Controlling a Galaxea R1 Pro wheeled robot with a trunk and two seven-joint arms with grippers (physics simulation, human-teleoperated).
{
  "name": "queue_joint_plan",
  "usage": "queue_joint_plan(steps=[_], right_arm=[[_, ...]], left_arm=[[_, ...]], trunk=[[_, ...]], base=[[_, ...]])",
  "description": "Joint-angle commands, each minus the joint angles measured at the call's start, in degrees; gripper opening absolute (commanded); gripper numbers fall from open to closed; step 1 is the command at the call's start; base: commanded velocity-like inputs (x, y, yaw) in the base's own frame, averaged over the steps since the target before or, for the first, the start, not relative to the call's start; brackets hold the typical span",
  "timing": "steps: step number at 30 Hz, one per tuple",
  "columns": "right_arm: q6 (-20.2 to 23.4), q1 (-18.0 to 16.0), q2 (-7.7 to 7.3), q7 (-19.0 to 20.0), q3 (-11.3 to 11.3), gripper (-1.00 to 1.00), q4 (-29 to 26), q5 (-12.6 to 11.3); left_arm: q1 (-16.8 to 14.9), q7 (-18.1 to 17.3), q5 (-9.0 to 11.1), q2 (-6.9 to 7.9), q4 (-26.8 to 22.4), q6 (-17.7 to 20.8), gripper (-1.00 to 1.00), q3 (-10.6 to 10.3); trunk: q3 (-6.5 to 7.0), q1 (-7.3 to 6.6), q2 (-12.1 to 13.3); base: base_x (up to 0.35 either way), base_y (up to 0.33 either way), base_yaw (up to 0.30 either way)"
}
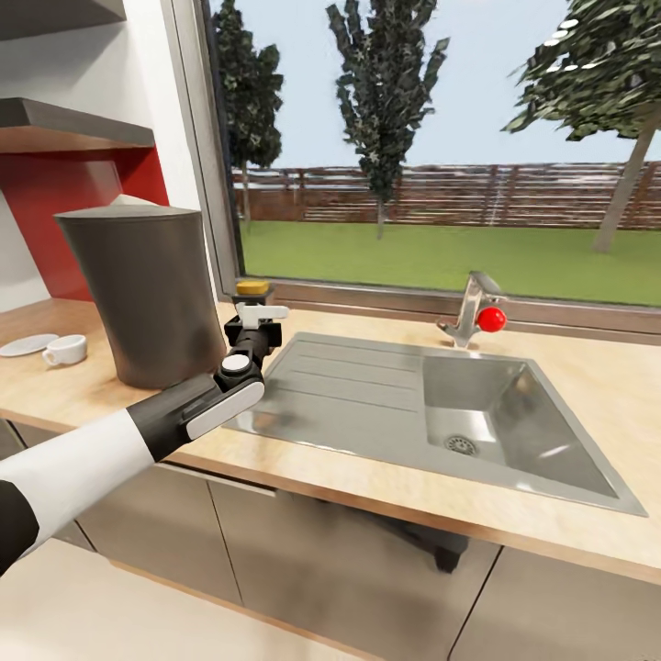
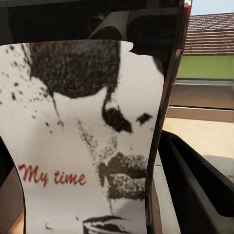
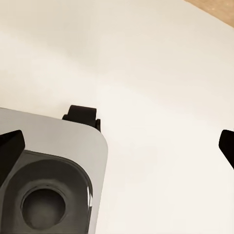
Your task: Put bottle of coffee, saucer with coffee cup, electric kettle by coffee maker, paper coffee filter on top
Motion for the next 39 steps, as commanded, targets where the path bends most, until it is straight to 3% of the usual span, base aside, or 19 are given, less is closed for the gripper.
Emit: queue_joint_plan(steps=[1, 16, 39], right_arm=[[-0.2, 0.0, -0.01, 0.0, 0.2, 1.00, 0.0, 0.1], [-0.1, 0.0, -0.03, 0.0, 0.2, 1.00, 0.0, 0.1], [-0.2, 0.0, -0.02, 0.0, 0.3, 1.00, 0.0, 0.1]], left_arm=[[-0.1, 0.3, 0.0, 0.05, -0.1, 0.3, -1.00, -0.2], [-0.1, 0.4, 0.0, 0.05, -0.2, 0.3, -1.00, -0.2], [-0.1, 0.4, 0.0, 0.05, -0.2, 0.4, -1.00, -0.2]], trunk=[[-0.06, 0.00, 0.0], [-1.86, 2.20, -4.1], [-1.86, 2.20, -4.1]], base=[[0.000, 0.000, 0.000], [0.000, 0.000, 0.000], [0.062, 0.000, 0.000]])
